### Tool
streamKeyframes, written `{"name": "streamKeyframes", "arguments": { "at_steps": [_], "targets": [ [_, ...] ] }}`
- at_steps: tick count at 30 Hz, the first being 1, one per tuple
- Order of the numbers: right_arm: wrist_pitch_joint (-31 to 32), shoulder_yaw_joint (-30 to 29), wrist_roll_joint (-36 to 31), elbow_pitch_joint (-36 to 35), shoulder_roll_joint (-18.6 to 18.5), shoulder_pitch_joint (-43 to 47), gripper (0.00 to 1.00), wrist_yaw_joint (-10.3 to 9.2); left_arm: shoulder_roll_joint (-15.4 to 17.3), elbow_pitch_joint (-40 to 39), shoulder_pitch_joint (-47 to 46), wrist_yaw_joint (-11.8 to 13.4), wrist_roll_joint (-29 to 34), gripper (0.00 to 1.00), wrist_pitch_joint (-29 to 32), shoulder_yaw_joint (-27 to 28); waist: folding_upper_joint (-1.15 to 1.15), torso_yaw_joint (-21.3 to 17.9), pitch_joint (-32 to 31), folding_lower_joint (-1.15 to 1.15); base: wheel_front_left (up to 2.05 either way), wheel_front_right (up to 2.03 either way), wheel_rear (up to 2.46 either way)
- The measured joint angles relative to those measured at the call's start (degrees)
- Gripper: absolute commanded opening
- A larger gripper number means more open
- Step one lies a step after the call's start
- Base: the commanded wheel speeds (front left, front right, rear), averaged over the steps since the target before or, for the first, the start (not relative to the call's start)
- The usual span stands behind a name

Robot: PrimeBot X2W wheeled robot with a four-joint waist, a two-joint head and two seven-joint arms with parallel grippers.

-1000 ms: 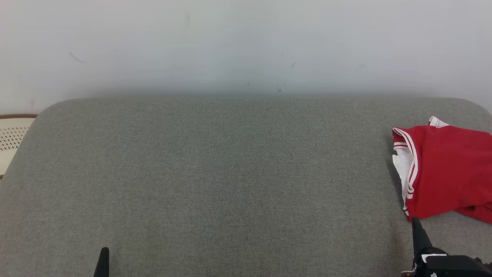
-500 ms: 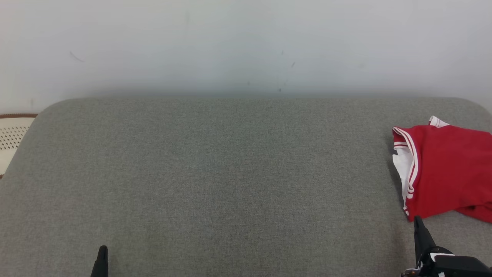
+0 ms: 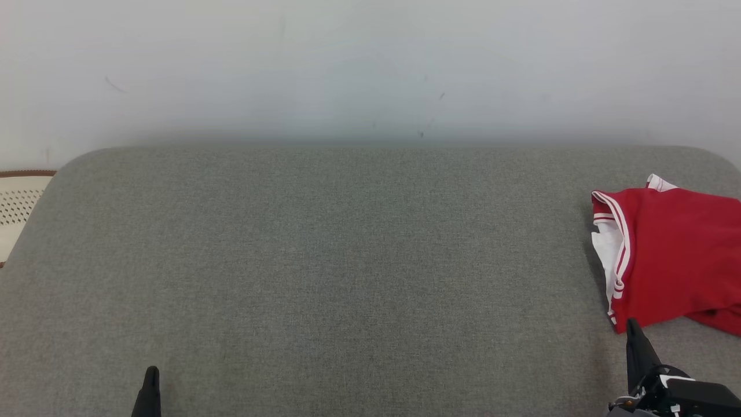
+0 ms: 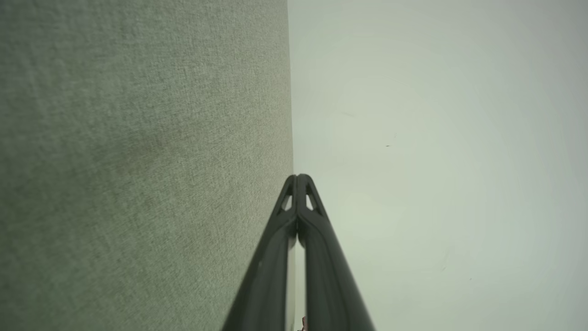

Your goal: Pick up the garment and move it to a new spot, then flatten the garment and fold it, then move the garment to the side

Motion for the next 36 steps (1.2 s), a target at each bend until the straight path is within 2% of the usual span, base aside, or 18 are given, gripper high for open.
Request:
{"name": "streamKeyframes", "arguments": {
  "at_steps": [7,36],
  "targets": [
    [0.83,-0.49,2.21,0.00,0.08,-0.04,0.00,0.00,0.01,-0.07,-0.44,-0.23,-2.41,0.00,0.49,0.21,0.00,0.00,0.04,0.00,0.00,0.00,0.00],
    [1.24,-1.07,2.10,0.00,0.43,-0.08,0.00,0.00,0.01,-0.08,-0.44,-0.23,-2.42,0.00,0.49,0.21,0.00,0.00,0.04,0.00,0.00,0.00,0.00]
  ]
}}
